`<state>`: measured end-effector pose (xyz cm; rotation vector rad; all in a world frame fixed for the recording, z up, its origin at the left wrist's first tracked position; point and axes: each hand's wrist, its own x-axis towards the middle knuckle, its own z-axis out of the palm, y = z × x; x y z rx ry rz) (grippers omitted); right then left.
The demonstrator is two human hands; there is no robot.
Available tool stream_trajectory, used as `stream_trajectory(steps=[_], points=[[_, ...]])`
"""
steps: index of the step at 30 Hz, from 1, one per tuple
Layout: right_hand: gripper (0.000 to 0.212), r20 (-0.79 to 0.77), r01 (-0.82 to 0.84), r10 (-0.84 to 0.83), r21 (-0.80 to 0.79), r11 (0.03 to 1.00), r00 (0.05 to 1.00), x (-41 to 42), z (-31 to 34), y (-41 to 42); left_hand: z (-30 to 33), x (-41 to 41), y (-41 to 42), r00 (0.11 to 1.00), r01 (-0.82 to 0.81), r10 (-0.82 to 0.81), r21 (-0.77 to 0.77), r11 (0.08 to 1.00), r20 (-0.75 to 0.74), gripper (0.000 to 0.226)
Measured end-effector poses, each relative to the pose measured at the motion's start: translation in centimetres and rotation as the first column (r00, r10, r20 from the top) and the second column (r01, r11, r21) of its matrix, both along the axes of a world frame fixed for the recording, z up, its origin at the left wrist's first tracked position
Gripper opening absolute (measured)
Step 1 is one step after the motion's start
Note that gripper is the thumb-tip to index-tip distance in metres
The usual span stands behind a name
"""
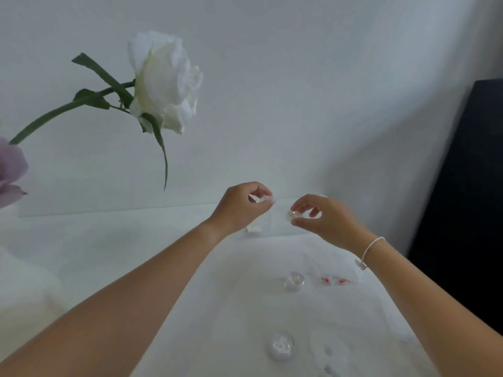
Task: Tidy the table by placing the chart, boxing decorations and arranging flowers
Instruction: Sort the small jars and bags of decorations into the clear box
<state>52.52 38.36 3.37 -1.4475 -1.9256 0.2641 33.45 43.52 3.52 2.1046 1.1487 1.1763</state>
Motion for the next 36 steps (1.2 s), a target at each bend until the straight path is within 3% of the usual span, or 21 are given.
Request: stream_trajectory(steps=[6,16,28,33,36], points=[[0.02,0.008,0.034,-0.034,0.027,0.999,0.999,1.0,-0.4,0.8,0.8,1.9,4.6,0.973,0.01,-0.018,-0.035,0.999,-0.231,0.013],[0.016,0.041,0.069,-0.07,0.038,0.997,0.997,2.1,-0.1,0.6,1.5,3.4,7.3,0.801,0.008,-0.093,-0.145,0.989,-0.591,0.007],[0.02,0.059,0.074,-0.075,0.019,0.997,0.995,2.0,-0.4,0.7,2.0,5.2,6.8,0.657,-0.086,-0.048,-0.138,0.987,-0.753,0.025],[0.02,0.052,0.077,-0.078,0.021,0.997,0.996,1.7,-0.2,0.8,2.0,4.6,6.6,0.701,-0.086,-0.042,-0.143,0.986,-0.712,0.02],[0.021,0.034,0.085,-0.086,0.031,0.996,0.996,1.4,-0.1,1.1,2.1,3.7,5.7,0.79,-0.045,-0.004,-0.064,0.997,-0.613,0.014]])
